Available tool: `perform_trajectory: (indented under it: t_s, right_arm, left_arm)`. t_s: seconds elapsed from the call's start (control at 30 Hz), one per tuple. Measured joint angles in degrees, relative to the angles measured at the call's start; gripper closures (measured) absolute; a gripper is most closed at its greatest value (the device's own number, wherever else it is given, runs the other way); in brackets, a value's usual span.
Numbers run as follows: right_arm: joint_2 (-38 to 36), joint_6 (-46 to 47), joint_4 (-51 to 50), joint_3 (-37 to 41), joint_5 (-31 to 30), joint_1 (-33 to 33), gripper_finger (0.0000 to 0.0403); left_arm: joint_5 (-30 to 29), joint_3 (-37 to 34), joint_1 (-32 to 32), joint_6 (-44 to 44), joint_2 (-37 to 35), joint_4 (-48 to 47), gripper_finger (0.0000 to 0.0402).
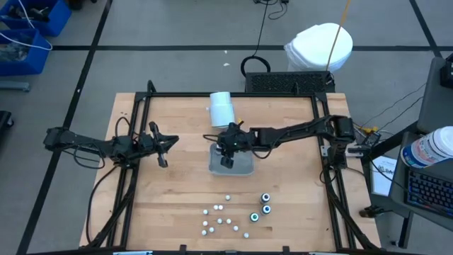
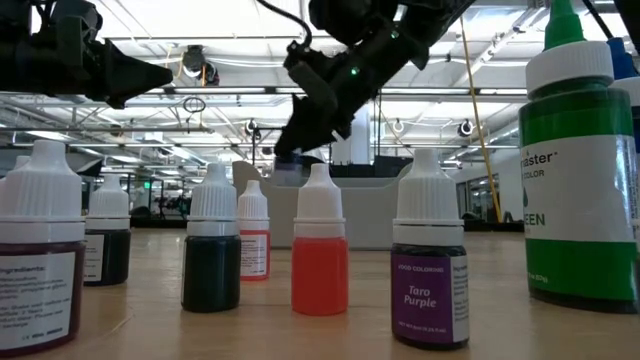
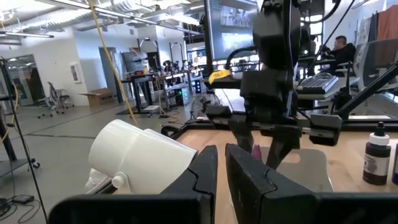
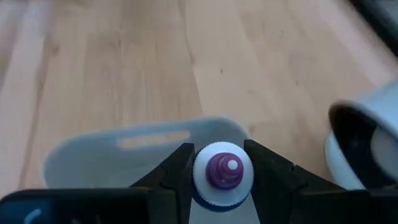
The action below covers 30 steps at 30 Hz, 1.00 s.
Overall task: Pick & Place food coloring
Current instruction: Put the purple food coloring bottle into the gray bin
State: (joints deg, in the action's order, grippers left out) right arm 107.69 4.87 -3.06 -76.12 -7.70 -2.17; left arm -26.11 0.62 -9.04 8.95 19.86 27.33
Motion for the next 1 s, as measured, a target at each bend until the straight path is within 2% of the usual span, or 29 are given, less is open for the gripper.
perform_trajectory:
  t_s: [0.27, 0.57, 1.0]
  right_arm:
    - [2.94, -0.21, 1.02, -0.16, 0.22, -0.1, 0.0287]
    - [3.07, -2.72, 0.81, -0.13, 0.35, -0.24, 0.0281]
    - [3.07, -4.1, 4.69, -0.13, 0.34, 0.0, 0.0209]
  left_arm:
    - [-0.01, -0.02, 0.0, 0.01, 0.0, 0.0, 0.036]
    - [-0.48, 0.0, 0.0, 0.09, 0.02, -0.11, 0.036]
    - [-0.96, -0.02, 0.0, -0.07, 0.0, -0.15, 0.036]
